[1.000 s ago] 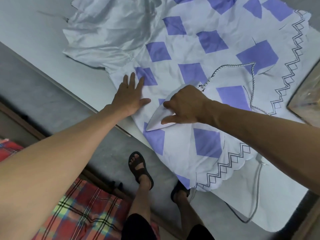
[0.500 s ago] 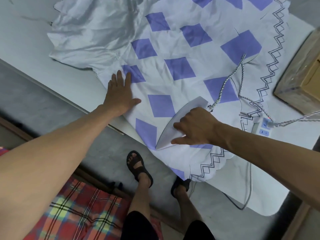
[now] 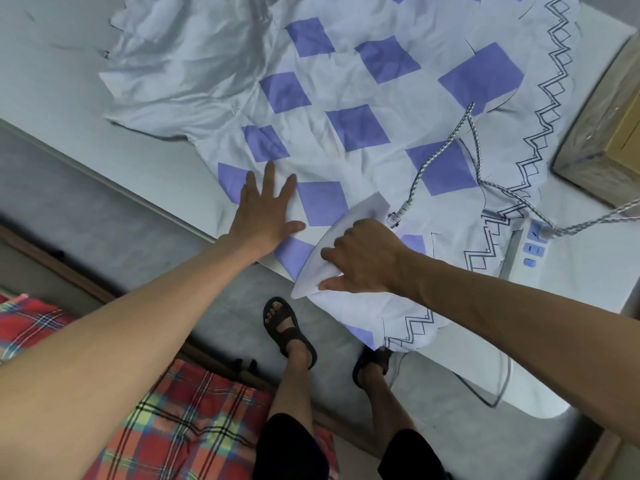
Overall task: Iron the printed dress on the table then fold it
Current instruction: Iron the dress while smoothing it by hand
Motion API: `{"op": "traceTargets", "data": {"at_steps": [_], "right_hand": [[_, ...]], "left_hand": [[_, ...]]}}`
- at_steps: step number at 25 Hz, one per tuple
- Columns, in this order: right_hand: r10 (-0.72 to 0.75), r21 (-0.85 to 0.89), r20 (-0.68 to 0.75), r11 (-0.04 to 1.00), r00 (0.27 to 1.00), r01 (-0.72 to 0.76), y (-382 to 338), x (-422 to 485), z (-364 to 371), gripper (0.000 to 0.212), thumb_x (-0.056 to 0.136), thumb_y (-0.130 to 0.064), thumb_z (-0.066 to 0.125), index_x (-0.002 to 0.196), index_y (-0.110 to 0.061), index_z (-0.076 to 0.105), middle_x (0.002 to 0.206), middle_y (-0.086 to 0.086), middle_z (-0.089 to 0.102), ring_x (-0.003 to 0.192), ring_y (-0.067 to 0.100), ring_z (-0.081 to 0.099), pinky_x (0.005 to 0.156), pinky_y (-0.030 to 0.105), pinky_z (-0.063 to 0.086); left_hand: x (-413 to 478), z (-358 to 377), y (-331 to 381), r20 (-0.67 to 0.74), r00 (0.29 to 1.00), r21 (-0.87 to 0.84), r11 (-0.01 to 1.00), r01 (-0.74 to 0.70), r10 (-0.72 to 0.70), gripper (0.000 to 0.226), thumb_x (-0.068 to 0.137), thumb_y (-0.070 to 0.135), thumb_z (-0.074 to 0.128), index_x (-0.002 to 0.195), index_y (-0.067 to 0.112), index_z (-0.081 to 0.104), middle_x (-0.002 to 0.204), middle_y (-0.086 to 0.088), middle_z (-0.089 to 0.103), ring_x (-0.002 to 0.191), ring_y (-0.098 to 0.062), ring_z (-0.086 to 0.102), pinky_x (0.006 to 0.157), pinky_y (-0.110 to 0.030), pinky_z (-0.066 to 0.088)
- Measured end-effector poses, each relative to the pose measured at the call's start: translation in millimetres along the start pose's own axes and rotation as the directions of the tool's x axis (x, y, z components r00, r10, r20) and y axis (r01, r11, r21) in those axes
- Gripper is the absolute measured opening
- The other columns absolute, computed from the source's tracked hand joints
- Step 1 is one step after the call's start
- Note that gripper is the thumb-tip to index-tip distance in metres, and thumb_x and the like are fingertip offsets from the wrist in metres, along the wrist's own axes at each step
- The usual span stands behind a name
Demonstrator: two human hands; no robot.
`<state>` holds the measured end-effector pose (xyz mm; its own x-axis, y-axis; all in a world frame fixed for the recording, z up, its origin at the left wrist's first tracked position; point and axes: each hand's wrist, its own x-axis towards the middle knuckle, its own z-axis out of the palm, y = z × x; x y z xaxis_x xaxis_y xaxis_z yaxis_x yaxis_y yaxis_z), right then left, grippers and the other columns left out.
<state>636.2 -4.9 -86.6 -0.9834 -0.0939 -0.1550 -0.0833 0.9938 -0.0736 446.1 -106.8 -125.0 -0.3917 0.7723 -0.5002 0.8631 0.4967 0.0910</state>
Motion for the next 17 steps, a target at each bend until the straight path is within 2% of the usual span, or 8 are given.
{"op": "traceTargets", "data": {"at_steps": [2, 7, 13, 17], "right_hand": [[0.008, 0.012, 0.032, 1.000, 0.999, -0.009, 1.3, -7.9, 2.3, 0.053, 0.081, -0.070, 0.049, 0.065, -0.021, 0.063, 0.046, 0.000, 0.055, 0.038, 0.022, 0.051, 0.046, 0.024, 0.025], [-0.019, 0.072, 0.115, 0.997, 0.993, 0.011, 10.8, -57.5, 7.4, 0.053, 0.080, -0.068, 0.053, 0.062, -0.018, 0.056, 0.042, 0.002, 0.051, 0.036, 0.026, 0.049, 0.045, 0.025, 0.030], [-0.029, 0.078, 0.201, 0.997, 0.979, 0.013, 13.0, -114.2, 12.3, 0.057, 0.083, -0.070, 0.039, 0.060, -0.019, 0.051, 0.041, 0.000, 0.047, 0.037, 0.025, 0.045, 0.045, 0.026, 0.024], [-0.020, 0.094, 0.275, 0.996, 0.961, -0.006, 15.0, -140.4, 13.0, 0.055, 0.081, -0.070, 0.044, 0.062, -0.019, 0.055, 0.043, 0.001, 0.050, 0.038, 0.026, 0.047, 0.046, 0.027, 0.027]], "left_hand": [[-1.1, 5.4, 2.7, 0.028, 0.999, 0.058, 0.998, -0.024, 0.023, 0.092, 0.089, 0.059, 0.053, 0.155, 0.026, -0.002, 0.161, -0.016, -0.013, 0.143, -0.052, 0.000, 0.116, -0.054, 0.012], [2.6, 7.5, 2.3, 0.084, 0.996, 0.061, 0.998, -0.010, 0.005, 0.095, 0.090, 0.057, 0.055, 0.154, 0.026, -0.008, 0.160, -0.015, -0.017, 0.142, -0.054, -0.006, 0.116, -0.055, 0.010], [4.4, 2.1, 8.1, 0.105, 0.993, 0.060, 0.997, 0.037, -0.044, 0.098, 0.087, 0.052, 0.061, 0.154, 0.025, -0.005, 0.160, -0.016, -0.014, 0.142, -0.054, -0.004, 0.116, -0.055, 0.011], [6.1, -2.8, 17.5, 0.136, 0.987, 0.038, 0.996, 0.082, -0.086, 0.099, 0.085, 0.048, 0.065, 0.154, 0.025, -0.002, 0.161, -0.015, -0.011, 0.142, -0.053, -0.001, 0.116, -0.053, 0.014]]}}
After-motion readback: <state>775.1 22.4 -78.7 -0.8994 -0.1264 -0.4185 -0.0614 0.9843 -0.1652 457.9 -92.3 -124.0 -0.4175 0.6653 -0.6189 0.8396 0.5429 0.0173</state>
